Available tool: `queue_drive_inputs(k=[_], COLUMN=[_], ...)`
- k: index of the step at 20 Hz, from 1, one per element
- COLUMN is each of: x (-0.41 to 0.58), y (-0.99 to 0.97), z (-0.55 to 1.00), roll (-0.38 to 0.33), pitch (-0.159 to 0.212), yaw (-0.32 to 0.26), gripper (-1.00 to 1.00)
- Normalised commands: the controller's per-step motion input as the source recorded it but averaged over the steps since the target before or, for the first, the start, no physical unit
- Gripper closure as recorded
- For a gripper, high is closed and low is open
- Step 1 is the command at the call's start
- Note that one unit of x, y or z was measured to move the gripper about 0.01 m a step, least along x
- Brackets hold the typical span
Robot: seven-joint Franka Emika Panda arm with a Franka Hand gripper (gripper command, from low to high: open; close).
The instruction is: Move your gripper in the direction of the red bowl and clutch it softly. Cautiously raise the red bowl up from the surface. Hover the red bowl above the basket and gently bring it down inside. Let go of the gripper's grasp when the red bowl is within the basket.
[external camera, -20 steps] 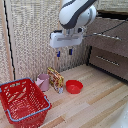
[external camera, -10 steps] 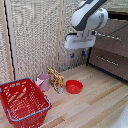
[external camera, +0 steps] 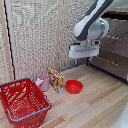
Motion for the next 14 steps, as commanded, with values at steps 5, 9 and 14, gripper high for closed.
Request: queue_drive_inputs(k=[5, 9, 14], x=[-0.025, 0.0, 0.0], y=[0.0, 0.0, 0.01], z=[-0.57, -0.42, -0.4], roll=[-0.055, -0.04, -0.05], pitch=[0.064, 0.005, 0.005], yaw=[-0.022, 0.0, 0.016], gripper=[-1.0, -1.0, -1.0])
